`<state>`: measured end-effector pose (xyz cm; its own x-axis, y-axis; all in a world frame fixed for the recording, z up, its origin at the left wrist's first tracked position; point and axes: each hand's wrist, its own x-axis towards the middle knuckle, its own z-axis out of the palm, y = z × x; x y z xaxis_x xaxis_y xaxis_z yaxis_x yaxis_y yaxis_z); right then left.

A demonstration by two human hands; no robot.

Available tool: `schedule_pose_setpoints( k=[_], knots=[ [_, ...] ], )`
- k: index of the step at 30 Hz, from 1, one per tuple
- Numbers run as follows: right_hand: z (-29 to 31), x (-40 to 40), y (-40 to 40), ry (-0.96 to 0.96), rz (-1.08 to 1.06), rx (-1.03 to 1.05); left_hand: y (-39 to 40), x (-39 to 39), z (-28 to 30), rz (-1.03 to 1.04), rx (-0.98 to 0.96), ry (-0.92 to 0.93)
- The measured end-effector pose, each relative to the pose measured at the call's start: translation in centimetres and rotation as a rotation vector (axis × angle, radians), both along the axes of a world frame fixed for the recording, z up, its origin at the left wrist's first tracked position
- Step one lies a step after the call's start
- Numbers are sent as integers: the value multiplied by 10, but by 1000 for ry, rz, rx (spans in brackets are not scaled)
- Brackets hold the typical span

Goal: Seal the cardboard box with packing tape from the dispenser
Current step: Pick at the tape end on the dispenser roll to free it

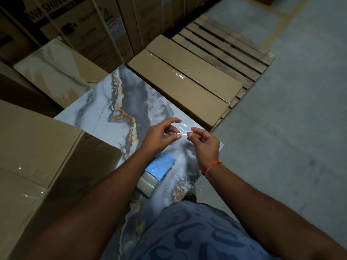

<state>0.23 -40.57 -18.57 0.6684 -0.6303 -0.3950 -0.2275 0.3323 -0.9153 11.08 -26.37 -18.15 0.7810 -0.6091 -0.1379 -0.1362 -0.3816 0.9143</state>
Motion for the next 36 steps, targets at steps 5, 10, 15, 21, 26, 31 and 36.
schedule_pose_setpoints(
  k=[5,10,15,21,26,31,36],
  knots=[
    [3,3,-1,-1,-29,22,-2,-3,3,23,2,-6],
    [3,6,-2,6,-39,5,-2,-1,1,-8,-10,13],
    [-1,6,-3,1,13,10,2,-2,0,-28,25,16],
    [-2,3,-4,7,122,-49,1,2,-3,-14,18,52],
    [-6,1,-3,49,207,-130,0,3,-5,-5,11,93],
    [-7,-1,0,120,273,-206,0,4,-6,-12,11,118],
    [-6,-4,4,66,224,-98,3,5,-8,-9,10,122]
  ],
)
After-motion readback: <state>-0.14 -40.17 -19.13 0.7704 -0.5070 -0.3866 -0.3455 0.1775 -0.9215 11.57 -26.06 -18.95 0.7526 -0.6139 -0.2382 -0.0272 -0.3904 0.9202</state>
